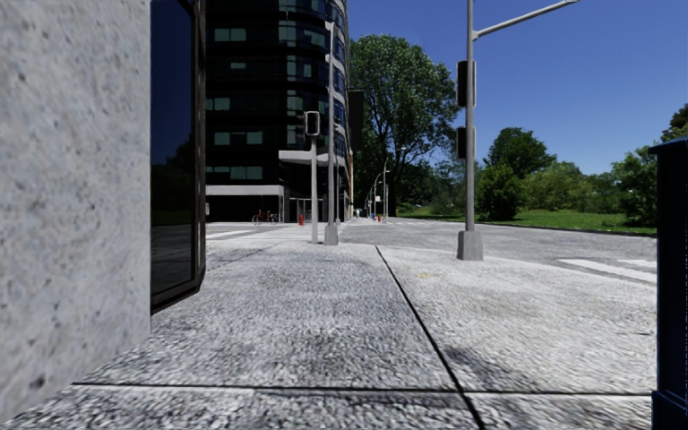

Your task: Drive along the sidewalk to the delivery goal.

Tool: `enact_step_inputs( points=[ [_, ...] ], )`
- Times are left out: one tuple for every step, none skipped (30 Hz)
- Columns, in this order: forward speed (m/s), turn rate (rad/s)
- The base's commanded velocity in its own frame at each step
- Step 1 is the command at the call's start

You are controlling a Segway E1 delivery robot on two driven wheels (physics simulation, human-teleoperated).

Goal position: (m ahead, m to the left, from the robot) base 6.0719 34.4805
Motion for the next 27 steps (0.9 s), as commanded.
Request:
enact_step_inputs(
  points=[
    [2.0, 0.0],
    [2.0, 0.0],
    [2.0, 0.0],
    [2.0, 0.0],
    [2.0, 0.0],
    [2.0, 0.0],
    [2.0, 0.0],
    [2.0, 0.0],
    [2.0, 0.01],
    [2.0, 0.01],
    [2.0, 0.03],
    [2.0, 0.05],
    [2.0, 0.08],
    [2.0, 0.1],
    [2.0, 0.11],
    [2.0, 0.12],
    [2.0, 0.12],
    [2.0, 0.12],
    [2.0, 0.12],
    [2.0, 0.12],
    [2.0, 0.12],
    [2.0, 0.12],
    [2.0, 0.12],
    [2.0, 0.12],
    [2.0, 0.12],
    [2.0, 0.12],
    [2.0, 0.12]
  ],
)
